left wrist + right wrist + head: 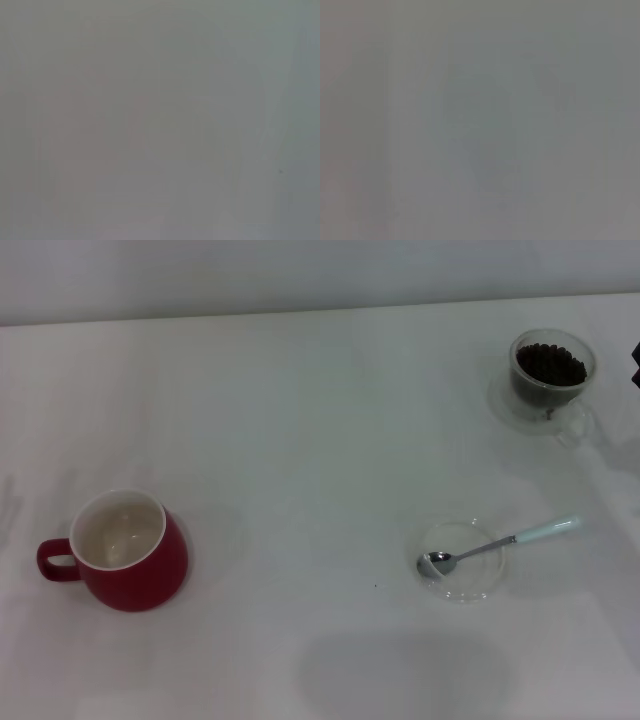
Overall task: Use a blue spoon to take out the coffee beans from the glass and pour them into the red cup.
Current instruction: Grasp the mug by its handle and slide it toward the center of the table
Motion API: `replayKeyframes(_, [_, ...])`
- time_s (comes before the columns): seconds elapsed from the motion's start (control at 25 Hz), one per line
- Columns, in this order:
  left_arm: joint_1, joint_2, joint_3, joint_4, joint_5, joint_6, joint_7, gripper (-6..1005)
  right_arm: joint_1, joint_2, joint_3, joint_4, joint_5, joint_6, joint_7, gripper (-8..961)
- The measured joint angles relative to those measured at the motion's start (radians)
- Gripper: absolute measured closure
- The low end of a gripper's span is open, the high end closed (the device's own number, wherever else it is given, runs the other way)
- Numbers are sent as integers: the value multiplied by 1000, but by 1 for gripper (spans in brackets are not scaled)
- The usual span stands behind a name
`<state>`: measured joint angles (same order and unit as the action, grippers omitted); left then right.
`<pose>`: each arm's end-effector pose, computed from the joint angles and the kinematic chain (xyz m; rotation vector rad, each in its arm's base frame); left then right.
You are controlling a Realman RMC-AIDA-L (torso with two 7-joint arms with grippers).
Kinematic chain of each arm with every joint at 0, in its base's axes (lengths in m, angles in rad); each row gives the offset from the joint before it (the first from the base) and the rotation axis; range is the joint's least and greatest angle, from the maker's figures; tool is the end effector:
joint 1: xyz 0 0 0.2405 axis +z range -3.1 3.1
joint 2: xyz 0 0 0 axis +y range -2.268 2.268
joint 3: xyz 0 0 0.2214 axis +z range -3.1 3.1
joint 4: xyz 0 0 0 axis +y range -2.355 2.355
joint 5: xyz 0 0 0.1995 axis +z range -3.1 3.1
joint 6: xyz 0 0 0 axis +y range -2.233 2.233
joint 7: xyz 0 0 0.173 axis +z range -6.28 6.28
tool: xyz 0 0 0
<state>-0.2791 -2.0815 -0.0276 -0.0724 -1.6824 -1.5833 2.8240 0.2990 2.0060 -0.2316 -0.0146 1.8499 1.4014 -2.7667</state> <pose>-0.3092 0.2672 0.0438 -1.4235 -0.5113 -0.9086 0.3436 0.2849 0.0613 -1.5515 0.5399 0.7157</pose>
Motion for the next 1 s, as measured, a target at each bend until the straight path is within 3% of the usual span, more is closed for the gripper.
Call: replayKeyframes(1.0, [-3,0,-4,0,-2,9,-1,124,-3,0,0,13,0,7,-2,88])
